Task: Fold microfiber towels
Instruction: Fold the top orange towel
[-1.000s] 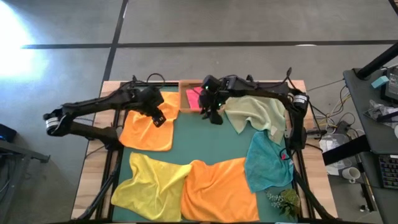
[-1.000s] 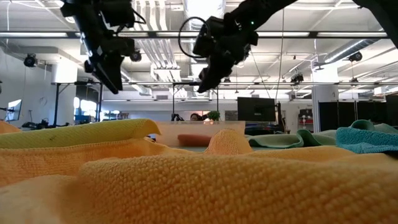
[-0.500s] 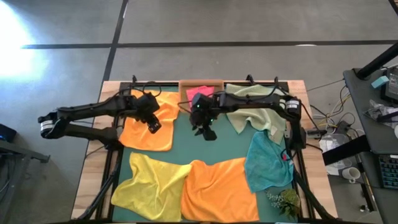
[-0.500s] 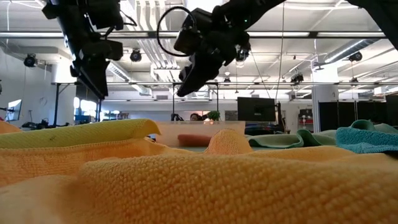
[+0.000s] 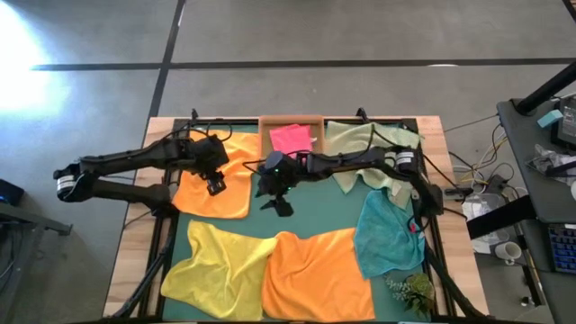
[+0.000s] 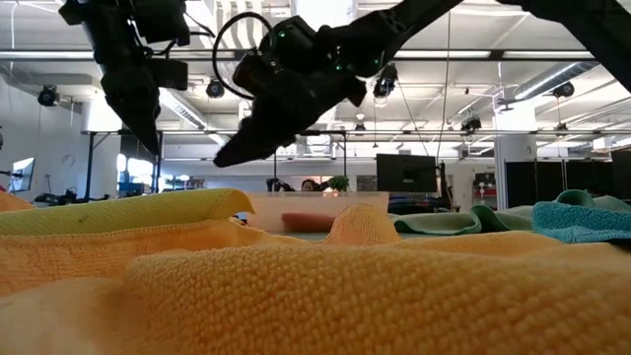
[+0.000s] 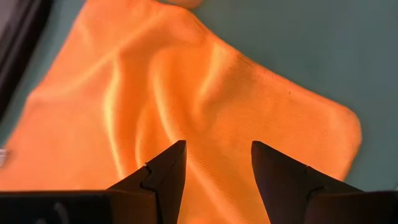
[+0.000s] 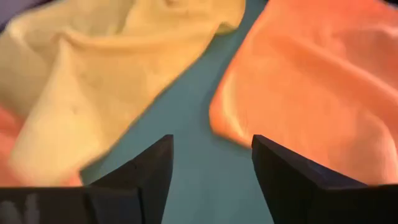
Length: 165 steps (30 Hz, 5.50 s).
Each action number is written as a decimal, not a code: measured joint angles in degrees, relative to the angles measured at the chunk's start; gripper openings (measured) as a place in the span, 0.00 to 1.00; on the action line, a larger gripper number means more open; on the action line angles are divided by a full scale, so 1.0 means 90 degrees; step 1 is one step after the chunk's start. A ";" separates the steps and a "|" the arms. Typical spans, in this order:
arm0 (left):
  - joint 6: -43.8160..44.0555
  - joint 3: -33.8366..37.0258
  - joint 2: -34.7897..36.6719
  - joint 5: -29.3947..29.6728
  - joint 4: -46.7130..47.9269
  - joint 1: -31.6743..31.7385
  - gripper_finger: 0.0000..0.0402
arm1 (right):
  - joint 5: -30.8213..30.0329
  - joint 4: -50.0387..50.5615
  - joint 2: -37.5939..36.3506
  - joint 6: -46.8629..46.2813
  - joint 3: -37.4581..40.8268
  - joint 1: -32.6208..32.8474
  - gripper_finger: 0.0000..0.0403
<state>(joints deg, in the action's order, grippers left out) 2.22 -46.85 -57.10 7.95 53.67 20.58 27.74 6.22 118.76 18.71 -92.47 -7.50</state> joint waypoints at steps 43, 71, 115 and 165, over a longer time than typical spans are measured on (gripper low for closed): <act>-0.0652 0.0046 0.0646 0.0160 0.0587 0.0000 0.41 | -0.1540 0.2094 0.2672 -0.0265 -0.3483 0.0414 0.21; -0.0107 0.0461 0.0488 -0.1370 0.1086 -0.0754 0.41 | -0.1364 0.4625 0.1645 -0.1620 -0.3505 0.0074 0.02; 0.1069 0.0578 -0.2183 -0.0690 -0.1423 -0.2135 0.41 | -0.1633 0.4614 0.1042 -0.2343 -0.3546 -0.0650 0.02; 0.2899 0.0670 -0.3239 0.1721 -0.1367 -0.2704 0.41 | -0.1565 0.5637 0.0077 -0.2163 -0.3547 -0.0676 0.02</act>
<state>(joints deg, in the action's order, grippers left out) 28.32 -40.82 -86.26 23.44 41.36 -3.76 13.65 56.96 119.45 -0.75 -124.39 -13.58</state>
